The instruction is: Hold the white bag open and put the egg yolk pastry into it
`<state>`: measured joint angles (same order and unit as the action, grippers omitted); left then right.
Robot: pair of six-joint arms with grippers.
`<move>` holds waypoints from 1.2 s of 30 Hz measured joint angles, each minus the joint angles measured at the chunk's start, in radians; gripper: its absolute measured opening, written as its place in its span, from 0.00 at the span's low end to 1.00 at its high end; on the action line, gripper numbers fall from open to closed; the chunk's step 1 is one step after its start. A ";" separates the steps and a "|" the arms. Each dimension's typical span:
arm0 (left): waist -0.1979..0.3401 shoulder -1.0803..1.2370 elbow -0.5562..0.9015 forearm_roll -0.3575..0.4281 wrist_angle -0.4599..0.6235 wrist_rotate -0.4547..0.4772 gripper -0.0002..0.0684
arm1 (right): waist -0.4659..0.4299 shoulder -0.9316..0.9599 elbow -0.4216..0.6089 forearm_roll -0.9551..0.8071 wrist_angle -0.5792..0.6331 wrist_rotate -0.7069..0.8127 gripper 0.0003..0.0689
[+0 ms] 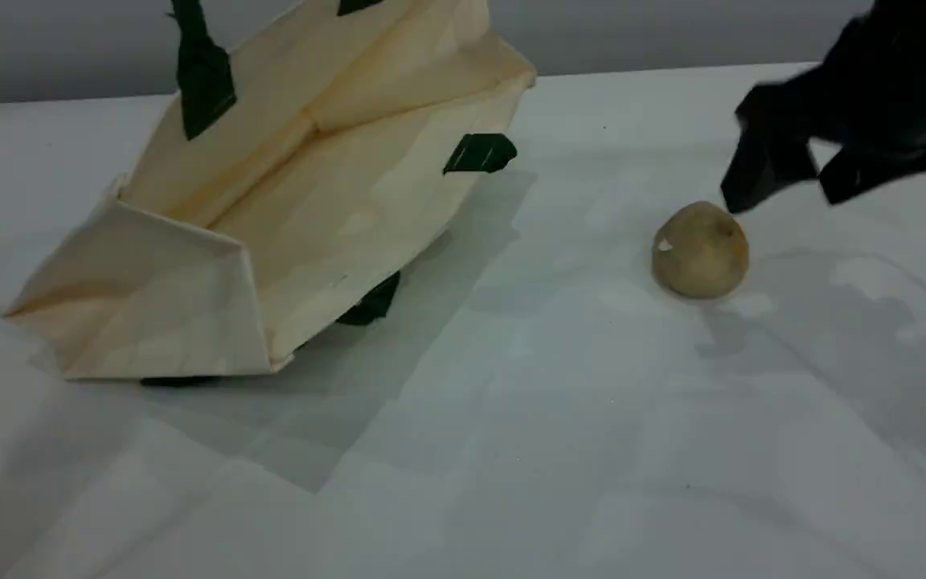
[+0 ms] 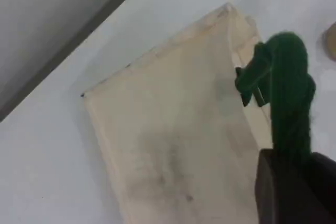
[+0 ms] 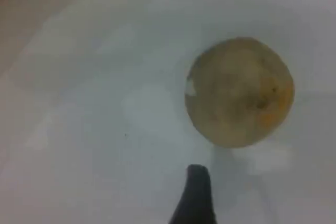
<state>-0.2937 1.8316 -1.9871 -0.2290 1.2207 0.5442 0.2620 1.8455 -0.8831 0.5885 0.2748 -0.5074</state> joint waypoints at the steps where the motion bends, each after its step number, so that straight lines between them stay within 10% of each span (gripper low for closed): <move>1: -0.001 0.000 0.000 0.000 0.000 0.000 0.14 | 0.003 0.018 -0.011 0.005 0.007 -0.001 0.83; 36: -0.001 0.000 0.000 -0.017 0.000 -0.003 0.14 | 0.059 0.232 -0.172 0.003 -0.100 0.000 0.79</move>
<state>-0.2942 1.8316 -1.9871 -0.2465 1.2207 0.5411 0.3208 2.0770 -1.0553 0.5915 0.1749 -0.5079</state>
